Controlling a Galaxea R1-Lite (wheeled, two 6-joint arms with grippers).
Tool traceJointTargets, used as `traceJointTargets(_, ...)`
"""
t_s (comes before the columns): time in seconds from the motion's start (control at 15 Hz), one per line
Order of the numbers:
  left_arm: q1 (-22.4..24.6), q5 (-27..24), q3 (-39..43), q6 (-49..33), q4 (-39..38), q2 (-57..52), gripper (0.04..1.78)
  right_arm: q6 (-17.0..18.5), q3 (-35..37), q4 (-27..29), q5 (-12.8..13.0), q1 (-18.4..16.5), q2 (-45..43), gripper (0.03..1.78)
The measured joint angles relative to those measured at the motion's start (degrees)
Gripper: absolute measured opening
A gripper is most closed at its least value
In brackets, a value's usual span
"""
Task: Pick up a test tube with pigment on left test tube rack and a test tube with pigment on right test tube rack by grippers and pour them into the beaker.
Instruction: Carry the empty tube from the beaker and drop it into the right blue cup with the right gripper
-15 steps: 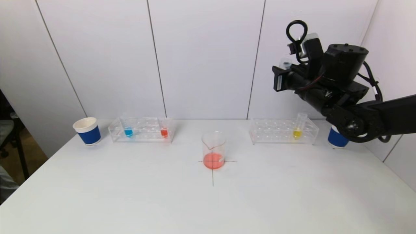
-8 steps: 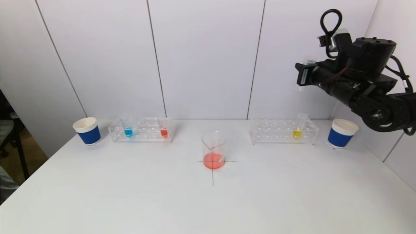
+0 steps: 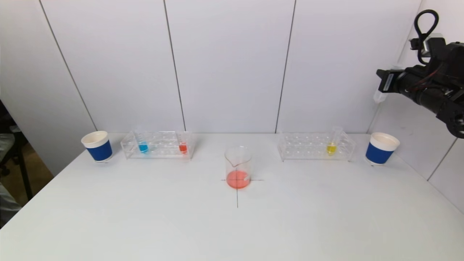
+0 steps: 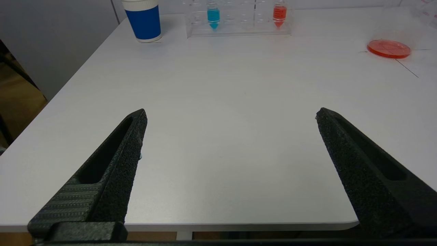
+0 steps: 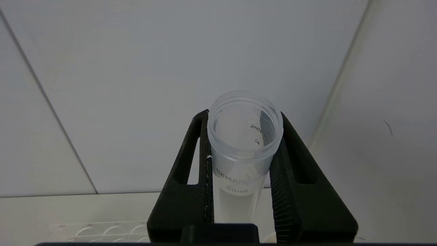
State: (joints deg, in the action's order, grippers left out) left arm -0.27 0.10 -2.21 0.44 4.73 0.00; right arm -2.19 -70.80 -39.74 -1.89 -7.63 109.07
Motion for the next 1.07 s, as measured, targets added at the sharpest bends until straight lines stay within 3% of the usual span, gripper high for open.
traceJointTargets(0.27,0.0,0.0,0.0,0.0,0.0,0.0,1.73,0.5,-0.7,0.1,-3.4,-6.3,1.1,0.52)
traceJointTargets(0.47,0.0,0.0,0.0,0.0,0.0,0.0,1.73,1.6,-0.6,-0.1,-4.0,-8.8,2.0,0.52)
traceJointTargets(1.07,0.0,0.0,0.0,0.0,0.0,0.0,1.73,1.7,3.7,-3.8,-5.4,-10.7,6.0,0.52)
